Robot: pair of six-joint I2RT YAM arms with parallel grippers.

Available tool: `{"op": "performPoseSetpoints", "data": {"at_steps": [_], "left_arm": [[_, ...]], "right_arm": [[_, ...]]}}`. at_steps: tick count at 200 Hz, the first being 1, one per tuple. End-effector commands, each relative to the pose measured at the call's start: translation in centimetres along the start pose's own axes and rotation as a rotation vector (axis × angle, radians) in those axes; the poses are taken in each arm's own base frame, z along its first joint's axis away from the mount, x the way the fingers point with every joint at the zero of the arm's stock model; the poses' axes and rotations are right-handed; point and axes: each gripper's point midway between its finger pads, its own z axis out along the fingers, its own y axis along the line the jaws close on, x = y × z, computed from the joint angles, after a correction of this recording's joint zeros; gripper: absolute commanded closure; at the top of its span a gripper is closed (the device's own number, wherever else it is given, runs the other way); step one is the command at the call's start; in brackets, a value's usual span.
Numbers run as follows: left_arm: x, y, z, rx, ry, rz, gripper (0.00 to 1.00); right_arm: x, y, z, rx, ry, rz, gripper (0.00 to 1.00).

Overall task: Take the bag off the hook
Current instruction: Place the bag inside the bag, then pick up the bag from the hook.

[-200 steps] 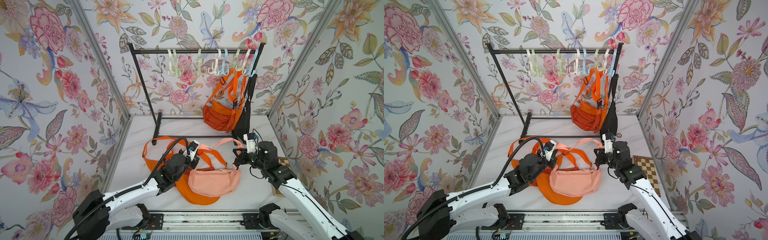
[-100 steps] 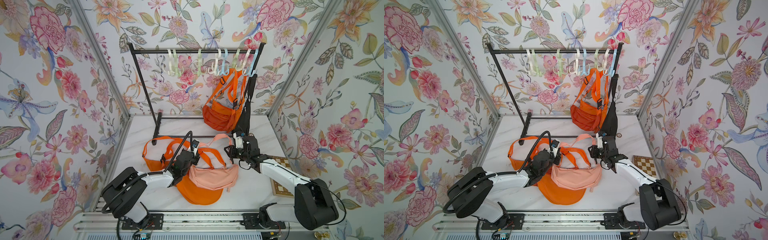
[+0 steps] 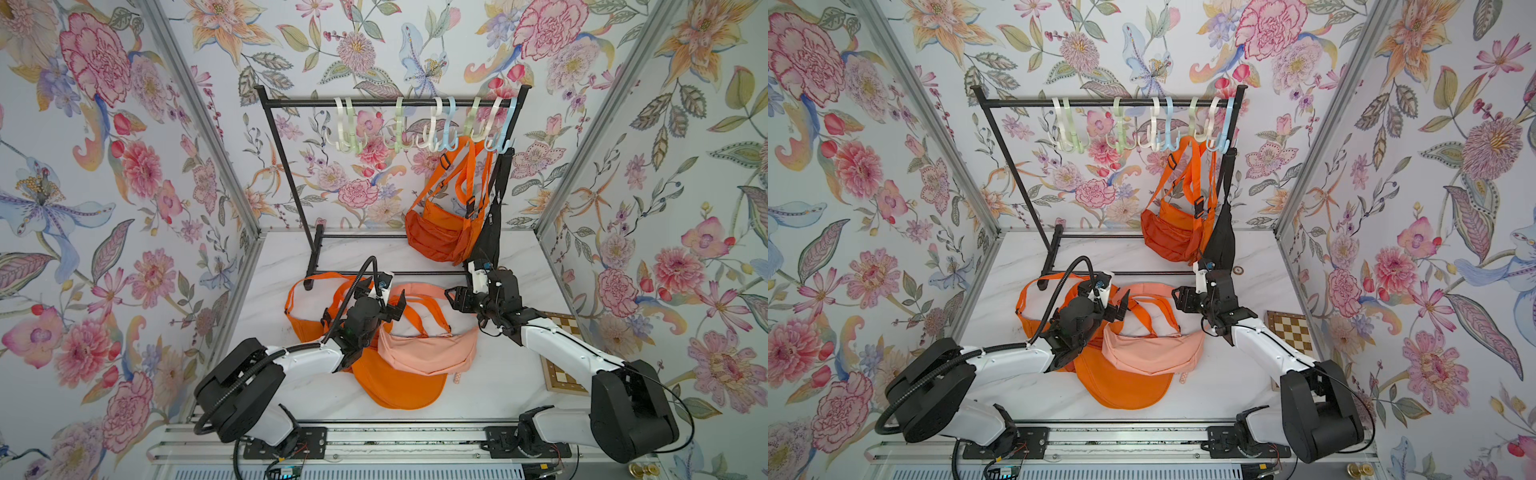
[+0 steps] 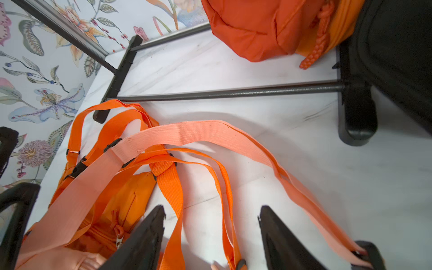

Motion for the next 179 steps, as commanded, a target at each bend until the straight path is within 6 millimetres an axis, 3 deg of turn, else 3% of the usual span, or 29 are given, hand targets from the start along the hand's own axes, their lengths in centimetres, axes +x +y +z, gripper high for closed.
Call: {"op": "performPoseSetpoints", "data": {"at_steps": [1,45,86,107,144,163,179], "left_arm": [[-3.5,1.2,-1.4,-0.019,-0.07,-0.029,0.01],[-7.1,2.3,-5.4,0.027,-0.159,-0.034,0.01],[-9.0,4.4,-8.3,-0.021,-0.197,-0.014,0.0],[-9.3,4.5,-8.3,-0.029,-0.193,-0.002,0.0],[-9.3,4.6,-7.9,-0.046,-0.226,-0.034,0.01],[-8.9,4.4,-7.5,-0.043,-0.237,-0.045,0.01],[-8.5,3.9,-7.1,-0.025,-0.243,-0.06,0.01]], "right_arm": [[-2.5,1.0,-2.4,-0.002,-0.074,-0.037,0.33],[-4.3,2.9,-6.4,-0.023,-0.129,-0.064,0.41],[-6.5,4.3,-9.7,-0.02,-0.175,-0.113,0.54],[-8.4,5.1,-9.7,-0.034,-0.157,-0.115,0.58],[-14.2,5.3,-10.1,-0.007,-0.239,-0.109,0.66],[-17.1,4.7,-9.1,0.01,-0.257,-0.104,0.81],[-19.2,4.2,-7.5,0.019,-0.253,-0.103,0.84]]}}
